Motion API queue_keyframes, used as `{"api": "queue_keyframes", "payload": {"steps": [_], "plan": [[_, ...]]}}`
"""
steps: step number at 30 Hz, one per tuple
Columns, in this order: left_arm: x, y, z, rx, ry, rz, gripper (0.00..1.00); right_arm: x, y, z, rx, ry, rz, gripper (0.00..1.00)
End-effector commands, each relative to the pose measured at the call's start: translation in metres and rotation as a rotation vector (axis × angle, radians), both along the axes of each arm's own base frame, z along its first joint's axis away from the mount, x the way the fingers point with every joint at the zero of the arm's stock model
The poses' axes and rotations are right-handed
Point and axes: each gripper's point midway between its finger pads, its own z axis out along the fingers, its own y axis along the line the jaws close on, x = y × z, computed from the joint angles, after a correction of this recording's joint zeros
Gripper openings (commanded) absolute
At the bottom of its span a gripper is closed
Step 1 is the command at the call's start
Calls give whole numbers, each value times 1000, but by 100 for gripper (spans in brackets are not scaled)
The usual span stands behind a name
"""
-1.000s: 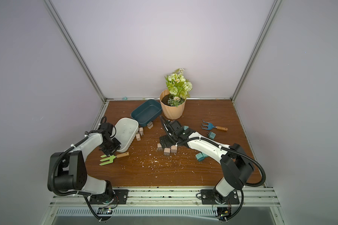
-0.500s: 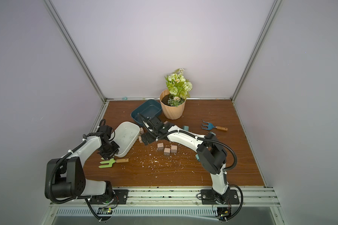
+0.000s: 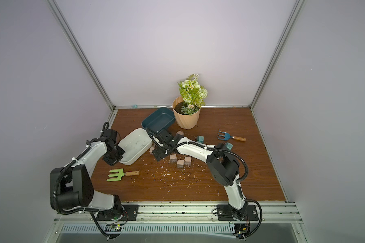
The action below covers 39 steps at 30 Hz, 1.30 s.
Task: Place the plugs by color into the storage box
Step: Adjust the storage box at the center of the board, then pick up the plug from the center of the board.
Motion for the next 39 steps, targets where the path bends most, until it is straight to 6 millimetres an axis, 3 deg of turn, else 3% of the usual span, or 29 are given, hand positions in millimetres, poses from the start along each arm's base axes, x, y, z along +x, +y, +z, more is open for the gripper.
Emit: {"api": "queue_keyframes", "payload": {"steps": [1,8,13,15,18,20,22,26,29,32,36,39], "plan": [[-34,17,-18,18,109,78,6,4,-16,33,29,-60,-33,96],[-38,40,4,80,63,157,6,-3,-38,29,18,-48,-64,97],[-33,35,-3,42,61,154,10,-1,-45,27,2,-50,-77,97],[-24,31,-7,12,29,133,20,2,-47,31,5,-54,-87,97],[-15,26,-4,-18,6,89,53,5,-55,35,6,-57,-110,97],[-7,24,10,-7,-23,45,65,7,-62,39,14,-58,-131,97],[10,20,37,32,-96,-45,73,8,-70,43,23,-58,-153,97],[48,-14,85,52,-236,-245,79,7,-88,49,39,-60,-198,98],[68,-52,96,5,-267,-402,79,6,-100,48,35,-57,-224,98],[84,-102,92,-40,-255,-612,78,5,-110,48,33,-56,-248,98],[90,-162,74,-85,-203,-853,78,4,-120,50,39,-60,-273,98],[91,-184,60,-81,-160,-943,78,4,-127,53,36,-66,-290,98]]}}
